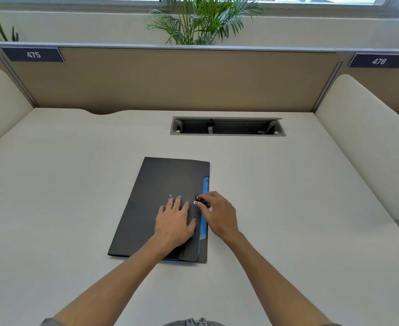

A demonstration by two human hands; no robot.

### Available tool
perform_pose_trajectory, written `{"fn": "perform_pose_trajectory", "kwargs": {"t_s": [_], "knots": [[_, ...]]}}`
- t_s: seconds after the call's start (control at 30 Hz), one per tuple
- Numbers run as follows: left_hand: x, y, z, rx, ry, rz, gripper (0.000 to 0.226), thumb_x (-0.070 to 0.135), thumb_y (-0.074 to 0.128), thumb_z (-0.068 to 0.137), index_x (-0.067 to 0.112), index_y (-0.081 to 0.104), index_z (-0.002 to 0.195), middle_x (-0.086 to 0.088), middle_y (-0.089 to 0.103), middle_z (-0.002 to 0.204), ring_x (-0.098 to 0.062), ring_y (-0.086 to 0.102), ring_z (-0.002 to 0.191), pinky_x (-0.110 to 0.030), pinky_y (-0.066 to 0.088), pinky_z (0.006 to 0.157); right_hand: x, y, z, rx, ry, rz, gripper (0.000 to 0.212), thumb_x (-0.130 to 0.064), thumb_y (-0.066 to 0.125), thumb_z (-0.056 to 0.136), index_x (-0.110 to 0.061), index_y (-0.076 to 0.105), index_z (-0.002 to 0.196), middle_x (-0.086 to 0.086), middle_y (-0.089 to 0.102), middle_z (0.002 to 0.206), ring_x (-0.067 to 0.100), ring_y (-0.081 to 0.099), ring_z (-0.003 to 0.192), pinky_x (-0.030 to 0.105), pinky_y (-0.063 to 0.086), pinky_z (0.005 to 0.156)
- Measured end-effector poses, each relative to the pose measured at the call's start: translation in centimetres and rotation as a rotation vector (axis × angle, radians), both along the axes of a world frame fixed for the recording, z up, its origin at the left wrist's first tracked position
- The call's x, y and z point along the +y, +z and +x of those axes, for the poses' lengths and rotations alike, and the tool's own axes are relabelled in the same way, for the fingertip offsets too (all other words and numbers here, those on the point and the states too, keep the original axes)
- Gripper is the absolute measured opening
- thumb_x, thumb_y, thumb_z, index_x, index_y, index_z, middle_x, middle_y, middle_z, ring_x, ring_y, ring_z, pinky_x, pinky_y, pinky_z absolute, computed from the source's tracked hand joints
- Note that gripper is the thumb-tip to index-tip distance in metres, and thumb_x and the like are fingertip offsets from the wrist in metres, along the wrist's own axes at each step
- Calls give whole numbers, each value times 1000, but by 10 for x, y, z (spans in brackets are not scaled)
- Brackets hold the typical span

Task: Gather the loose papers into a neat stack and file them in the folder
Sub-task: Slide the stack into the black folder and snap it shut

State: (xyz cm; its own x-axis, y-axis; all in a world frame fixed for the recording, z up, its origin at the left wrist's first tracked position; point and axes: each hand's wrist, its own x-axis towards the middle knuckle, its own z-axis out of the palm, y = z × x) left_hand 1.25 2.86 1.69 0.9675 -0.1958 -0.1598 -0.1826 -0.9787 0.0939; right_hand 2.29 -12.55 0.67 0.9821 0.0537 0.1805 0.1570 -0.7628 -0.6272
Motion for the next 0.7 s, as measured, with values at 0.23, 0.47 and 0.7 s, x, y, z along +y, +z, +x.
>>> {"fn": "perform_pose_trajectory", "kwargs": {"t_s": [0.23,0.47,0.7], "knots": [[3,-6,3,-3,10,-30,68,56,36,91,24,28,150,-8,22,161,-27,10,150,-46,17,118,2,1,-1,-8,100,-247,32,-26,48,100,-22,63,129,0,61,120,17,58,105,33,55,79],[5,-7,4,15,14,-45,70,58,37,91,26,25,152,-6,20,162,-26,11,150,-45,16,119,5,-3,-5,-30,150,-397,38,-22,47,100,-18,56,136,5,59,125,23,55,109,34,53,81],[3,-8,5,19,18,-34,70,60,35,92,27,22,153,-6,17,162,-26,10,150,-46,15,120,12,-2,-10,-47,112,-462,37,-21,56,94,-14,61,131,9,63,120,26,60,104,35,54,75]]}}
